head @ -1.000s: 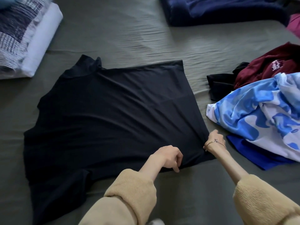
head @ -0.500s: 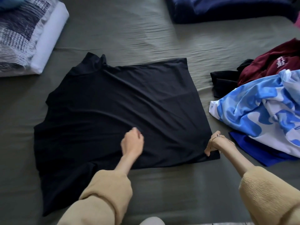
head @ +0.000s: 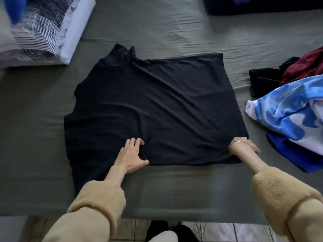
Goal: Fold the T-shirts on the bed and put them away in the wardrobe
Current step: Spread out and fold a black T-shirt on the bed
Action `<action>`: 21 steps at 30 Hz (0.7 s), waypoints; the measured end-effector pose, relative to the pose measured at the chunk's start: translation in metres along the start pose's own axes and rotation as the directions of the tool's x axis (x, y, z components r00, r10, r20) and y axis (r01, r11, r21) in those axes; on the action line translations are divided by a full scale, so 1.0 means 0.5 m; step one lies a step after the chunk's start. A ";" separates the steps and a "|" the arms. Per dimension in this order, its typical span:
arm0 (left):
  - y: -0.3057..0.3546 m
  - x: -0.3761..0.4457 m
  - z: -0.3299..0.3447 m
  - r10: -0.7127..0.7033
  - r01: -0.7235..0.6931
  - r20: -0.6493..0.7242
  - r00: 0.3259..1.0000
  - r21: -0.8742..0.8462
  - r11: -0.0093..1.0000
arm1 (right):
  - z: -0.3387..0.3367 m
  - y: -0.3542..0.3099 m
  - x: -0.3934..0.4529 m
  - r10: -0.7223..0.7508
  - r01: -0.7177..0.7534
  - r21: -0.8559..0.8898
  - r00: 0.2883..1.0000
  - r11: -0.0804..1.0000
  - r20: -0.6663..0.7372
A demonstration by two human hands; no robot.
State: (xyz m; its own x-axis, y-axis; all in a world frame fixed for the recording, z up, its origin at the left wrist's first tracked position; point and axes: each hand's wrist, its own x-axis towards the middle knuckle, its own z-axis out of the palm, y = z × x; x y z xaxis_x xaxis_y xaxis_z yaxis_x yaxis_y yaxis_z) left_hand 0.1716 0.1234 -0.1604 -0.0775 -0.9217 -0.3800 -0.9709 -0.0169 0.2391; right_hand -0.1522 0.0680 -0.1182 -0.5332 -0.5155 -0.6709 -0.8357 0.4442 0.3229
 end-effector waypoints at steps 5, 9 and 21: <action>-0.022 -0.024 -0.009 -0.034 -0.033 0.166 0.986 0.388 0.921 | 0.011 0.004 -0.013 -0.022 0.019 -0.044 0.998 0.999 -0.063; -0.042 -0.045 0.007 -0.197 0.104 0.092 0.976 0.596 0.796 | 0.013 0.007 -0.013 -0.044 0.035 -0.101 0.995 0.994 -0.091; 0.008 -0.039 -0.021 -0.519 0.076 0.274 0.810 0.828 0.555 | 0.013 -0.003 -0.018 -0.017 0.019 -0.120 1.000 0.993 0.014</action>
State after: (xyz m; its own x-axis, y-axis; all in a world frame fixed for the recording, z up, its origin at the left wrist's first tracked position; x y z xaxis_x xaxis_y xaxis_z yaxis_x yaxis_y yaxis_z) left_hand 0.1718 0.1371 -0.1427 0.3794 -0.6315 -0.6762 -0.7325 0.2415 -0.6365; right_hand -0.1454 0.0764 -0.1170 -0.5168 -0.5125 -0.6858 -0.8553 0.3433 0.3880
